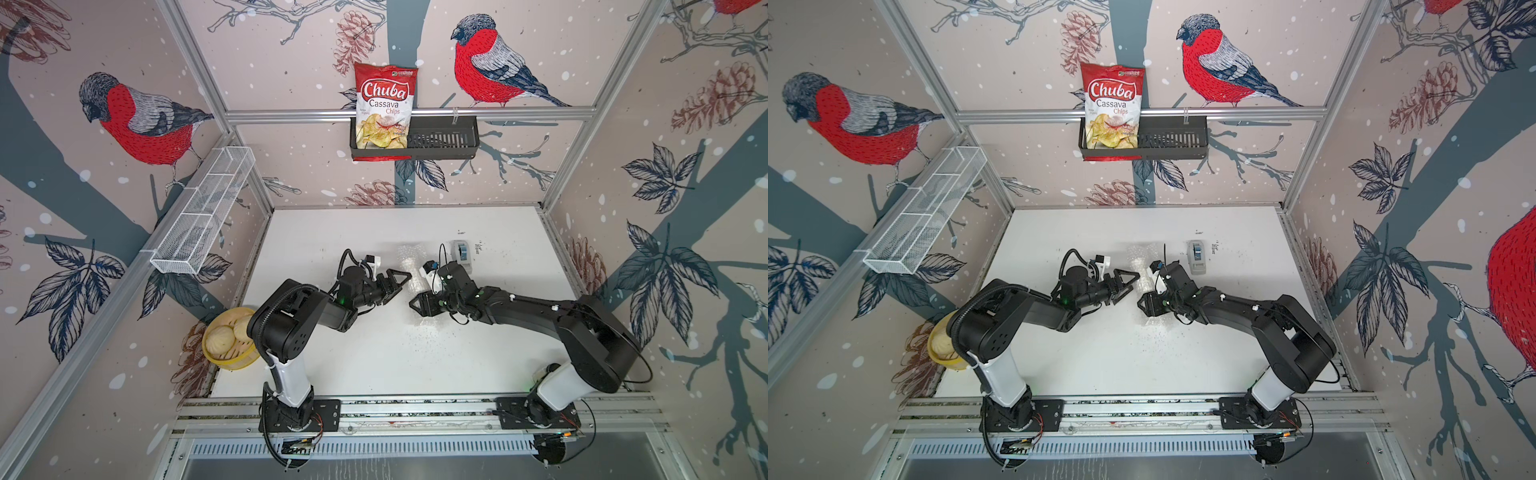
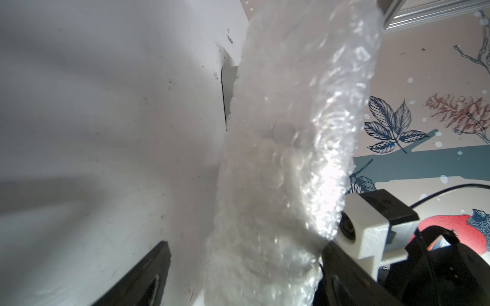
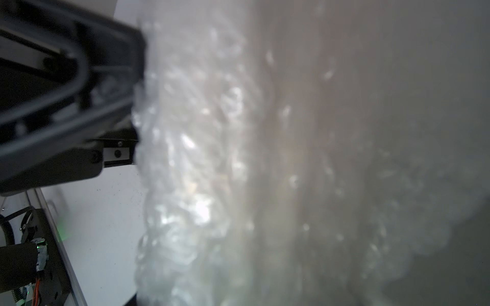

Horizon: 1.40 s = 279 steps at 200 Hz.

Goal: Wrap vases in bubble wrap
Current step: Pick up the wrapped vase from the center of the board.

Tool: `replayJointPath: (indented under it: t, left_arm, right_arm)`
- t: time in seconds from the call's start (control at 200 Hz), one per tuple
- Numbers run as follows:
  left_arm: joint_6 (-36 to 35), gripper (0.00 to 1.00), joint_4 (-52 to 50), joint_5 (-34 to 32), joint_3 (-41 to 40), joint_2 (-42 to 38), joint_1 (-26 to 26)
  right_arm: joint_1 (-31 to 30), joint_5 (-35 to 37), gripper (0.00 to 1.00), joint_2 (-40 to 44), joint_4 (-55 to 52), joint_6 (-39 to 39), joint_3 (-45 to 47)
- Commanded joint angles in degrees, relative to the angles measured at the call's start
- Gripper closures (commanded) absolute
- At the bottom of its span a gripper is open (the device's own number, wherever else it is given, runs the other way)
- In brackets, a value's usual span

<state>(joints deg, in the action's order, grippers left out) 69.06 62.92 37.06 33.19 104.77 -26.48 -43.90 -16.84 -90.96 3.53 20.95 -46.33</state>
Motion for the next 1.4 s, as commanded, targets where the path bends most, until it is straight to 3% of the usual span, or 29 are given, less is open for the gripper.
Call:
replayJointPath:
  t: [0.0, 0.365, 0.716, 0.876, 1.026, 1.146, 1.281, 1.391]
  left_arm:
    - [4.13, 0.12, 9.95, 0.56, -0.14, 1.86, -0.32]
    - [8.89, 0.12, 20.2, 0.69, -0.76, 7.17, -1.12]
    - [9.65, 0.49, 21.8, 0.82, -0.54, 7.99, -1.12]
    - [9.74, 0.62, 22.07, 0.91, -0.23, 8.17, -1.03]
    - [9.78, 0.65, 22.72, 1.33, -0.8, 8.26, -0.77]
    - [10.04, 0.67, 23.83, 1.82, -1.75, 8.34, -0.16]
    - [9.52, 0.67, 22.96, 2.83, -1.82, 8.34, 0.29]
    - [9.44, 0.68, 22.95, 3.46, -1.31, 8.19, 0.29]
  right_arm:
    - [-0.73, -7.0, 0.76, -0.13, 5.79, -2.58, -0.93]
    - [-2.02, -10.22, 0.76, -2.0, 5.19, -3.37, -4.12]
    - [-1.81, -10.63, 0.7, -2.71, 4.56, -2.58, -4.3]
    - [-1.77, -10.78, 0.56, -2.13, 4.64, -2.23, -3.66]
    - [-0.95, -10.09, 0.18, -0.19, 4.91, -1.66, -1.92]
    - [2.17, -10.69, 0.02, 3.73, 4.91, -1.34, 1.51]
    - [7.95, -12.54, 0.0, 8.96, 5.86, -0.63, 5.86]
    - [14.43, -18.67, 0.03, 10.79, 12.2, 3.87, 9.72]
